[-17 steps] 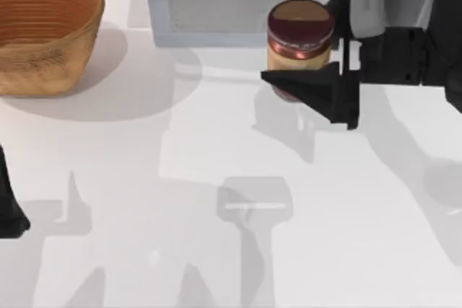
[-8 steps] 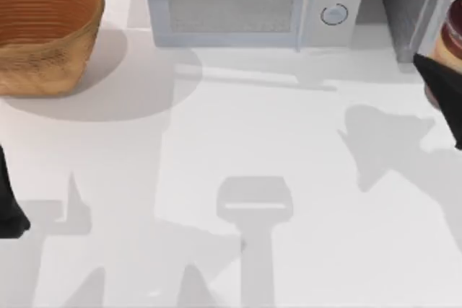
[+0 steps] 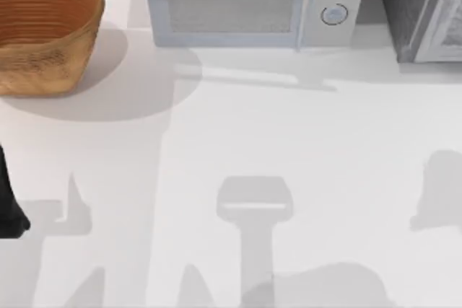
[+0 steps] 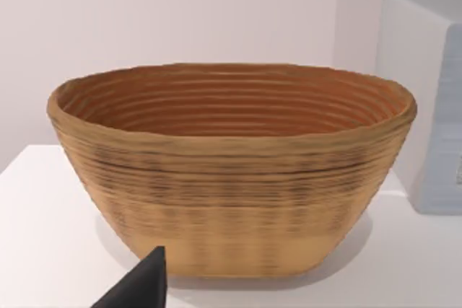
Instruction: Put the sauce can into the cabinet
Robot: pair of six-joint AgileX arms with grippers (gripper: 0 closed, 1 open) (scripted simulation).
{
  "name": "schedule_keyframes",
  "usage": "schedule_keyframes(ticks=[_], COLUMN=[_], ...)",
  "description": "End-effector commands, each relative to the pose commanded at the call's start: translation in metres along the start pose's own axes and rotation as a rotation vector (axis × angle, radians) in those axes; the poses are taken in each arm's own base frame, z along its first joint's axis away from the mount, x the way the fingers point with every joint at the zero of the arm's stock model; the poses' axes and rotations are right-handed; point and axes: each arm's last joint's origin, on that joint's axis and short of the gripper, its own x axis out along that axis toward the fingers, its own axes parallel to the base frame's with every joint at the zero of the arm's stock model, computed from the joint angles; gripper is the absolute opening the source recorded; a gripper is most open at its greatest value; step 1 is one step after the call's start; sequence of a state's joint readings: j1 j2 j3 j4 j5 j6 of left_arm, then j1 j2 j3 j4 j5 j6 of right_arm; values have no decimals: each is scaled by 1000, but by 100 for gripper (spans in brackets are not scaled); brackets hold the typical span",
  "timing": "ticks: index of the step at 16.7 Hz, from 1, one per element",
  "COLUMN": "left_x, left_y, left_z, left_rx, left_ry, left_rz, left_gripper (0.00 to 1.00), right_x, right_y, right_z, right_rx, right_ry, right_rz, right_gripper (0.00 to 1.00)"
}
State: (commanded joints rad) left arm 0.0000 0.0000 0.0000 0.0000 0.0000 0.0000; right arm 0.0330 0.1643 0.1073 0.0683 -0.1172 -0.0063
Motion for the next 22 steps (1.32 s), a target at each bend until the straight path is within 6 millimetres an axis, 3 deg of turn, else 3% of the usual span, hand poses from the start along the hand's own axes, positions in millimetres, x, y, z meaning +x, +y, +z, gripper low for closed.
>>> schedule_keyframes(ticks=[5, 13, 17, 22], left_x=[0, 0, 0, 0], left_y=[0, 0, 0, 0], left_z=[0, 0, 0, 0], left_rx=[0, 0, 0, 0], left_ry=[0, 0, 0, 0], left_rz=[0, 0, 0, 0], left_gripper=[100, 100, 100, 100], right_x=[-8, -7, -4, 16], right_y=[-6, -5, -3, -2], right_z=[-30, -23, 24, 126], right_rx=[9, 16, 36, 53], right_ry=[11, 22, 44, 55], right_rz=[-149, -140, -130, -145], right_gripper=[0, 0, 0, 0])
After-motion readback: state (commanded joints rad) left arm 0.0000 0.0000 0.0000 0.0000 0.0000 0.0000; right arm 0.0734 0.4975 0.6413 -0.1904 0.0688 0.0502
